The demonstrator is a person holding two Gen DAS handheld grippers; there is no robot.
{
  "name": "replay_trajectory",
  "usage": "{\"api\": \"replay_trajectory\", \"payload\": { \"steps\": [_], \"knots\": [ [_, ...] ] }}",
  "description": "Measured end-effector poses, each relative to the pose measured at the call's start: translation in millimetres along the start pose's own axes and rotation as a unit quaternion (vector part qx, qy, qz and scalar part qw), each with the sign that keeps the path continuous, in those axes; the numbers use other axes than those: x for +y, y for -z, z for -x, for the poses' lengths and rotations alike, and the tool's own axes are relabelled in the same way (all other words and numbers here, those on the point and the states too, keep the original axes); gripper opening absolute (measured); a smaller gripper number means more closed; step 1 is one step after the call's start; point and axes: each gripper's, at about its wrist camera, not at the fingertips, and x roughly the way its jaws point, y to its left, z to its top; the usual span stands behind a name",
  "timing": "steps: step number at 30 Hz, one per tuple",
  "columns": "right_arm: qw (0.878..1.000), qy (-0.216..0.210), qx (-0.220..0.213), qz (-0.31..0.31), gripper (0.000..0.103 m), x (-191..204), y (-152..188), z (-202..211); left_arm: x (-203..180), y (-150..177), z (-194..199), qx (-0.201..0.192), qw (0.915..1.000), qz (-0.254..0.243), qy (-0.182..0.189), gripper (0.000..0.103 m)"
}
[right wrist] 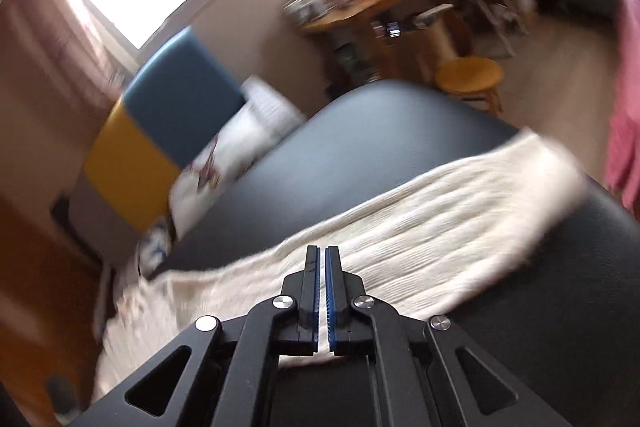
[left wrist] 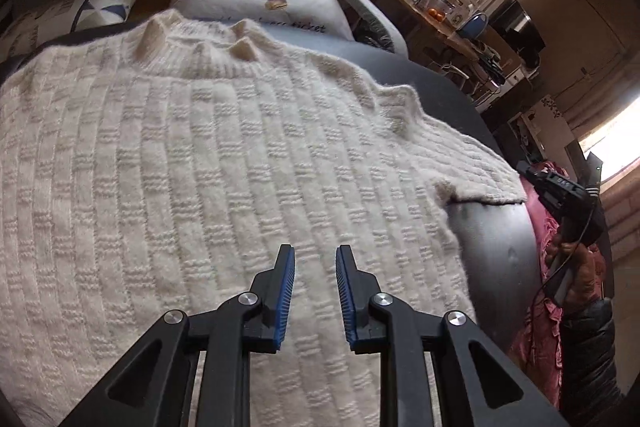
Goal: Fold clothes
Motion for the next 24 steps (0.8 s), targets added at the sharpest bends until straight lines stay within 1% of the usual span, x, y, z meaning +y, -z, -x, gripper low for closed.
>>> {"api": "replay_trajectory", "payload": {
  "steps": [1,3,5,6,7,8,9,11,12,13,15,17,18,19,20,22,24],
  "knots": [
    [1.0,0.004,0.004,0.008,0.003,6.8,5.2,-1.2,-8.1,-3.1,2.6,-0.004,0.9999,-0.008,0.005,0.02],
    [1.0,0.016,-0.006,-0.026,0.004,-10.8,7.8,5.1,-13.9,-3.2,2.8,-0.004,0.9998,-0.018,0.005,0.021],
    [0.997,0.028,-0.02,-0.072,0.015,-35.5,8.5,13.4,-13.3,0.4,-0.2,0.001,0.9997,-0.025,-0.001,0.021],
    [0.994,0.035,-0.027,-0.095,0.035,-47.8,8.9,17.6,-13.1,2.2,-1.7,0.003,0.9996,-0.029,-0.005,0.021],
    [0.992,0.041,-0.034,-0.118,0.045,-60.2,9.2,21.7,-12.8,4.0,-3.1,0.005,0.9994,-0.032,-0.008,0.021],
    [0.988,0.047,-0.041,-0.141,0.062,-72.5,9.6,25.9,-12.6,5.8,-4.6,0.008,0.9993,-0.036,-0.011,0.021],
    [0.984,0.053,-0.048,-0.164,0.065,-84.9,10.0,30.1,-12.3,7.6,-6.1,0.01,0.9991,-0.039,-0.015,0.021],
    [0.974,0.065,-0.061,-0.209,0.065,-109.6,10.7,38.4,-11.8,11.2,-9.0,0.015,0.9986,-0.047,-0.021,0.021],
    [0.971,0.067,-0.061,-0.22,0.065,-117.5,8.8,35.4,-9.9,13.1,-11.2,0.018,0.9984,-0.047,-0.025,0.021],
    [0.971,0.068,-0.056,-0.224,0.065,-122.7,5.5,28.1,-3.1,15.2,-15.3,0.025,0.9984,-0.039,-0.032,0.021],
    [0.972,0.064,-0.07,-0.217,0.065,-125.5,-1.5,17.6,9.0,19.4,-22.0,0.036,0.9983,-0.024,-0.039,0.02],
    [0.974,0.058,-0.077,-0.207,0.065,-123.7,-8.9,6.3,16.2,22.0,-22.3,0.035,0.9989,-0.018,-0.025,0.02],
    [0.973,0.061,-0.082,-0.206,0.056,-122.0,-11.9,2.1,17.0,22.0,-22.5,0.037,0.9988,-0.02,-0.024,0.02],
    [0.972,0.057,-0.076,-0.214,0.04,-123.1,-13.9,-3.6,16.5,21.9,-22.5,0.039,0.9987,-0.022,-0.024,0.02],
    [0.972,0.054,-0.071,-0.218,0.006,-123.0,-14.5,-8.4,15.9,21.4,-22.8,0.041,0.9986,-0.023,-0.026,0.02],
    [0.972,0.054,-0.065,-0.218,0.007,-119.5,-15.1,-15.6,14.6,20.4,-23.2,0.044,0.9983,-0.024,-0.028,0.021],
    [0.979,0.048,-0.064,-0.185,0.007,-102.4,-18.2,-14.9,12.3,18.3,-22.7,0.047,0.9982,-0.025,-0.029,0.021]
  ]
}}
